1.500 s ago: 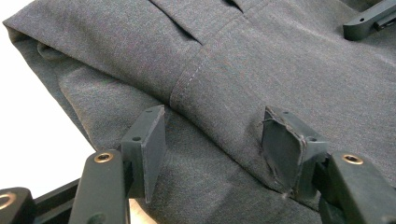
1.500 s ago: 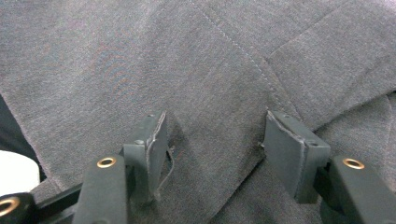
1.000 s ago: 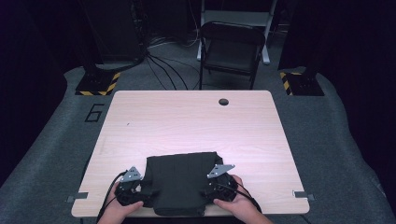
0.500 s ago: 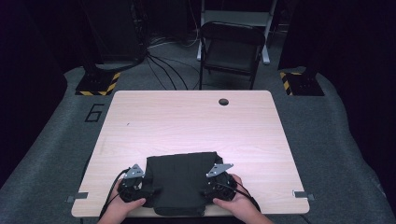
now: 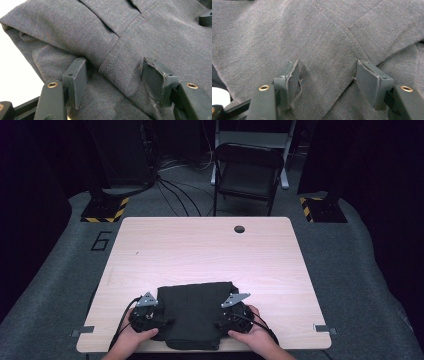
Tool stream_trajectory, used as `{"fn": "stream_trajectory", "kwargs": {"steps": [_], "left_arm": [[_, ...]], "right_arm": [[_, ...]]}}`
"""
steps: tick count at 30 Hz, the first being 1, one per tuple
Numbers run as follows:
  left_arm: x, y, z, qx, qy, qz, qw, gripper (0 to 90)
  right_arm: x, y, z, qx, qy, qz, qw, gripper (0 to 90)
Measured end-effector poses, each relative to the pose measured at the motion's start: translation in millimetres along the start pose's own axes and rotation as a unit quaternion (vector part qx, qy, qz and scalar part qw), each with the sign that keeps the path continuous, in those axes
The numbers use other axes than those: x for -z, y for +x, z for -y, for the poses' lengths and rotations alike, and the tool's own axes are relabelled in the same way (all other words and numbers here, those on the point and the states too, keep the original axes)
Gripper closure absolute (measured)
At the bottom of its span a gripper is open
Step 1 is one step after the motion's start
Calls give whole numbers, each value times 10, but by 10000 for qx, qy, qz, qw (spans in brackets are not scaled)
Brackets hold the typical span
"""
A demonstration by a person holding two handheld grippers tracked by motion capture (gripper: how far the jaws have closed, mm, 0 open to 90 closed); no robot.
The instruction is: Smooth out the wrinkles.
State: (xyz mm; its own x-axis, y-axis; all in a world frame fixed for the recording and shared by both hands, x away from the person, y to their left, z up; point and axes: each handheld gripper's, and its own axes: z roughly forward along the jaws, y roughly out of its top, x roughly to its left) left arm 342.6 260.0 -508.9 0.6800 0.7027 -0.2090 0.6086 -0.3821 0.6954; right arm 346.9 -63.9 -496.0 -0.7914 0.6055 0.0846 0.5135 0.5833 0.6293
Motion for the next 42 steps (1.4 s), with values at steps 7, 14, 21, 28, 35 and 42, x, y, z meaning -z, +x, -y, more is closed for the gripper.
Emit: {"fn": "stream_trajectory", "kwargs": {"steps": [7,14,21,28,35,42], "left_arm": [[-60,60,-89,13,26,-29,10000,375],[-156,183,-240,-24,84,-51,9999,372],[-218,282,-359,16,136,-128,9998,369],[-303,392,-461,147,91,-182,9997,362],[-373,488,-559,137,116,-247,9995,356],[-429,565,-616,303,8,-238,9993,351]], "right_arm": [[-17,-85,-37,-135,7,-15,9999,345],[-62,-231,-125,-287,54,45,9996,339],[-109,-353,-222,-392,101,82,9991,335],[-156,-476,-297,-409,113,53,9991,334],[-201,-575,-366,-461,114,60,9989,330],[-232,-675,-387,-580,28,26,9983,324]]}}
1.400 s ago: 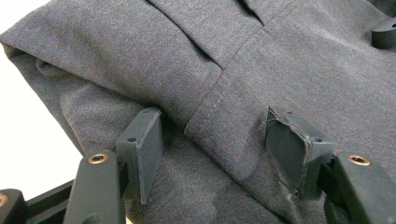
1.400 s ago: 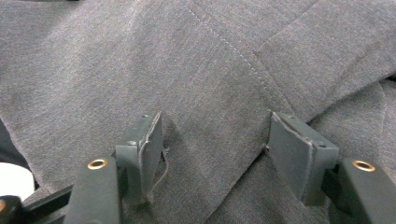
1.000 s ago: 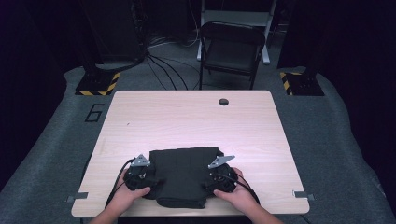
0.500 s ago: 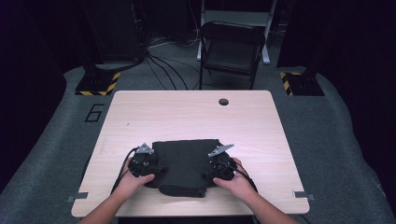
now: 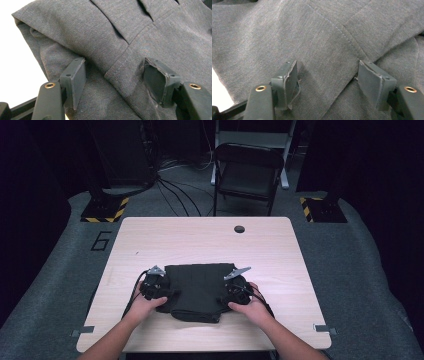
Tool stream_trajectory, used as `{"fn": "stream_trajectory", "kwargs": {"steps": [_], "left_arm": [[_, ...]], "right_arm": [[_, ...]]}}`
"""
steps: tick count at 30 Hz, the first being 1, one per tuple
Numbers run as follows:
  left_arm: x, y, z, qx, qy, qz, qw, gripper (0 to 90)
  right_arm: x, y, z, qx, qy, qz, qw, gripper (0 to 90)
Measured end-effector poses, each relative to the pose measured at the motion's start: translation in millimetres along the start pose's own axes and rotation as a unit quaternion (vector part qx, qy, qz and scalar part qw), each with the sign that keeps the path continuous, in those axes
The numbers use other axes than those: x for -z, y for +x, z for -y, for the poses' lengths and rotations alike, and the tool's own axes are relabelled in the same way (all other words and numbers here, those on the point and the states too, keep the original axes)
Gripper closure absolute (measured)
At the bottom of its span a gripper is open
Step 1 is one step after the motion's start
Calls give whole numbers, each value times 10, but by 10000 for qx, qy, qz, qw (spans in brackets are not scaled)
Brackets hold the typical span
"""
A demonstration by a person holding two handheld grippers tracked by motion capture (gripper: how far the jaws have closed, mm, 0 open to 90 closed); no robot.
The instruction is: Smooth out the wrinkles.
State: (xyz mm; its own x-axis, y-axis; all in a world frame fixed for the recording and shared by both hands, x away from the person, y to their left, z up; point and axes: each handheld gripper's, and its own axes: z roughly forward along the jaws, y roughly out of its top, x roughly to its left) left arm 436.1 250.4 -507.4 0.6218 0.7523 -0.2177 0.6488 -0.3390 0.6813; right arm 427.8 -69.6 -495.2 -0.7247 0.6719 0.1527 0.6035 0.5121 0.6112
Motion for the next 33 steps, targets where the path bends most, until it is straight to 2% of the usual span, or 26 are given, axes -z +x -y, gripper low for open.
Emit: {"fn": "stream_trajectory", "kwargs": {"steps": [3,5,11,14,18,23,25,27,28,33], "left_arm": [[-12,2,-15,-22,28,-32,10000,350],[-12,9,-27,-83,73,-29,9999,348],[-21,-16,-24,-21,-4,-128,9999,339],[7,-28,-29,-103,38,-156,9998,328],[25,-35,-32,-33,-13,-154,9999,326],[71,-68,-43,-153,59,-118,9998,322],[90,-85,-51,-190,65,-125,9997,321],[99,-87,-55,-269,34,-151,9995,322],[121,-105,-55,-235,-8,-140,9996,323],[183,-124,-61,-382,59,-108,9992,325]], "right_arm": [[-8,-25,-6,-61,-27,-9,10000,323],[-11,-39,-12,-21,-40,-1,10000,323],[-7,-27,-49,-50,32,75,10000,325],[13,-17,-53,-70,-7,85,9999,331],[40,-19,-58,-132,16,33,9999,335],[78,-7,-70,-99,-15,6,10000,330],[90,10,-77,-163,-24,22,9999,324],[100,6,-78,-117,-28,0,9999,323],[119,10,-83,-90,-46,-20,9999,323],[191,48,-115,110,11,-26,9999,318]]}}
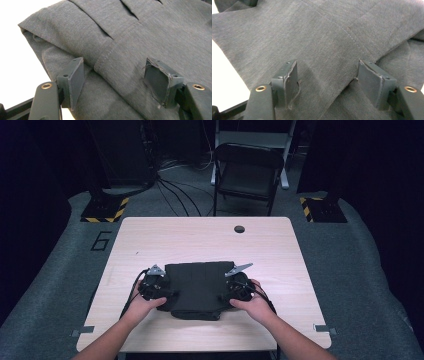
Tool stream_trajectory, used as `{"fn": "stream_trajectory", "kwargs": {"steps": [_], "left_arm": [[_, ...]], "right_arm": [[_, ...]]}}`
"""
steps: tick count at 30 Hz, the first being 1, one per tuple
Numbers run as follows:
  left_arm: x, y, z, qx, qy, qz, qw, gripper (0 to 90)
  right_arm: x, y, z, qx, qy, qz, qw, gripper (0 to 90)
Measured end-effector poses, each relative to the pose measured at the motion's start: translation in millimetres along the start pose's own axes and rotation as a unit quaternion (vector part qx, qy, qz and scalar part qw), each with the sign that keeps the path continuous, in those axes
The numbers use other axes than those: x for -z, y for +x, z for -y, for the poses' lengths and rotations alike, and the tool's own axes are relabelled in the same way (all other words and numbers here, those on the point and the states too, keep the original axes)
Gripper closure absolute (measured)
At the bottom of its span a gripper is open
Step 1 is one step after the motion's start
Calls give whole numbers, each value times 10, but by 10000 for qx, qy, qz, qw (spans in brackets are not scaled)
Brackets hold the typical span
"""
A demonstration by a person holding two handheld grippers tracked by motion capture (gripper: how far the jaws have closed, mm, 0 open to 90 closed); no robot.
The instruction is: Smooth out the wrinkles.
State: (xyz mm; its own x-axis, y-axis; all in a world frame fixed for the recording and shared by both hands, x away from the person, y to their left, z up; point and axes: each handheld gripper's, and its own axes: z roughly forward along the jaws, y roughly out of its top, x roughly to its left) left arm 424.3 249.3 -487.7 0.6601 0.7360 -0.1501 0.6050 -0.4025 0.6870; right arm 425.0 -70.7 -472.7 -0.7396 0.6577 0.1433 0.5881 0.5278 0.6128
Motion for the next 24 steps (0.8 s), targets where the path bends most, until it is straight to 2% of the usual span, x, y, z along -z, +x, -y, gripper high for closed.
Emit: {"fn": "stream_trajectory", "kwargs": {"steps": [4,5,7,13,14,17,19,23,24], "left_arm": [[109,-14,-13,-70,-24,46,10000,326],[160,-20,-15,-71,-38,73,9999,326],[191,-27,-12,-103,-64,61,9999,327],[319,-92,25,-209,-25,198,9996,327],[344,-118,47,-305,-22,172,9994,326],[377,-143,66,-310,7,220,9993,327],[407,-163,81,-298,-19,248,9992,327],[462,-198,120,-277,-115,289,9991,327],[488,-210,142,-277,-158,260,9992,327]], "right_arm": [[41,13,-20,96,129,-145,9998,306],[85,34,-21,213,139,-99,9996,308],[124,56,-23,260,150,-108,9995,310],[219,108,-11,336,113,-122,9993,313],[260,129,1,321,79,-155,9993,313],[300,157,20,262,52,-173,9995,313],[355,164,44,354,47,-190,9992,313],[398,183,72,334,3,-152,9993,314],[424,185,91,414,-52,-145,9990,314]]}}
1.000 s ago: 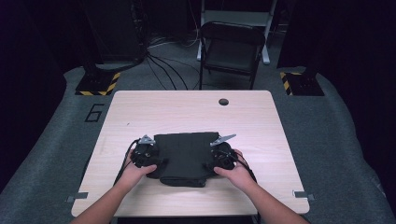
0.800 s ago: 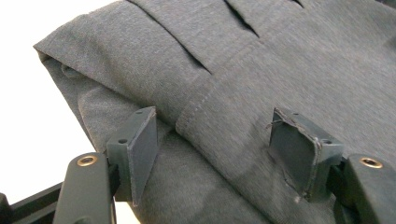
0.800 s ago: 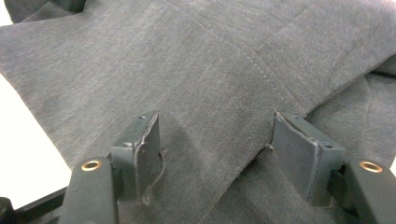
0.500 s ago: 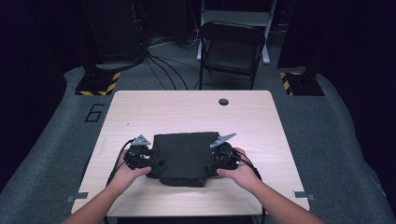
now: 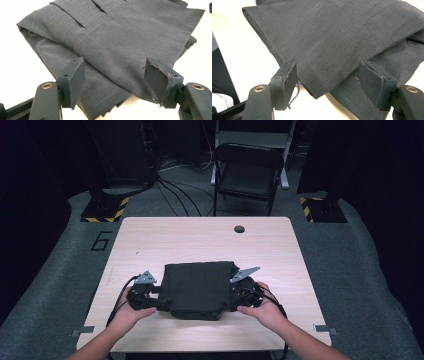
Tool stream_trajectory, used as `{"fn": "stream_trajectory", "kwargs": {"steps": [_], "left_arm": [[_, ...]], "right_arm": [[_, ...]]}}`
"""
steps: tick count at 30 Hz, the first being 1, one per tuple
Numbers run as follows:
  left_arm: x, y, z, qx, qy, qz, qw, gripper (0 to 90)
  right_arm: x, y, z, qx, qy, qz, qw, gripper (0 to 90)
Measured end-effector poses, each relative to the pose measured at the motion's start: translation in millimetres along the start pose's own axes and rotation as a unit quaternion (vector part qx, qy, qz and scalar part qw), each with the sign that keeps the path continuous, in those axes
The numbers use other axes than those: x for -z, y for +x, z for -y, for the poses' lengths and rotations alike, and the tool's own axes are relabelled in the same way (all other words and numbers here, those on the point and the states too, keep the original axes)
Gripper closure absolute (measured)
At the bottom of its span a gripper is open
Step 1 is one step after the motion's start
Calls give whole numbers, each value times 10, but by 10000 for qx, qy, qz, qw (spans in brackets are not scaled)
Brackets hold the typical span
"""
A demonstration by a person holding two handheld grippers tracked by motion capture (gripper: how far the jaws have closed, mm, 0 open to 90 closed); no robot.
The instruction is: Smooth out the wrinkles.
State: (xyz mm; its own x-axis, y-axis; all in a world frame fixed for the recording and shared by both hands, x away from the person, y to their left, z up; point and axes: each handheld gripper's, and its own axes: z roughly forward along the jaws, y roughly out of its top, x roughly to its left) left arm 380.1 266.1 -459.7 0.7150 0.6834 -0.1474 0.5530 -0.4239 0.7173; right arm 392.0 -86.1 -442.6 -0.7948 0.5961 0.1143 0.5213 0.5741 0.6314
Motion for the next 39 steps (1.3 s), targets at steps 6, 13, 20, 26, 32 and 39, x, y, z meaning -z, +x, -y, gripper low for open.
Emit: {"fn": "stream_trajectory", "kwargs": {"steps": [6,13,20,26,32,39], "left_arm": [[94,-21,84,102,-43,29,9999,327],[235,-25,228,337,-273,-75,9990,327],[390,12,417,578,-434,-242,9971,327],[482,36,634,827,-506,-362,9946,327],[515,36,822,946,-518,-560,9926,326],[492,40,984,1031,-543,-738,9904,326]], "right_arm": [[86,4,68,18,-99,63,9999,314],[197,-8,199,6,-138,204,9997,314],[293,-8,384,-157,-243,301,9991,313],[365,-2,546,-305,-394,467,9977,314],[417,-59,699,-486,-539,603,9955,313],[444,-96,810,-761,-732,689,9920,313]]}}
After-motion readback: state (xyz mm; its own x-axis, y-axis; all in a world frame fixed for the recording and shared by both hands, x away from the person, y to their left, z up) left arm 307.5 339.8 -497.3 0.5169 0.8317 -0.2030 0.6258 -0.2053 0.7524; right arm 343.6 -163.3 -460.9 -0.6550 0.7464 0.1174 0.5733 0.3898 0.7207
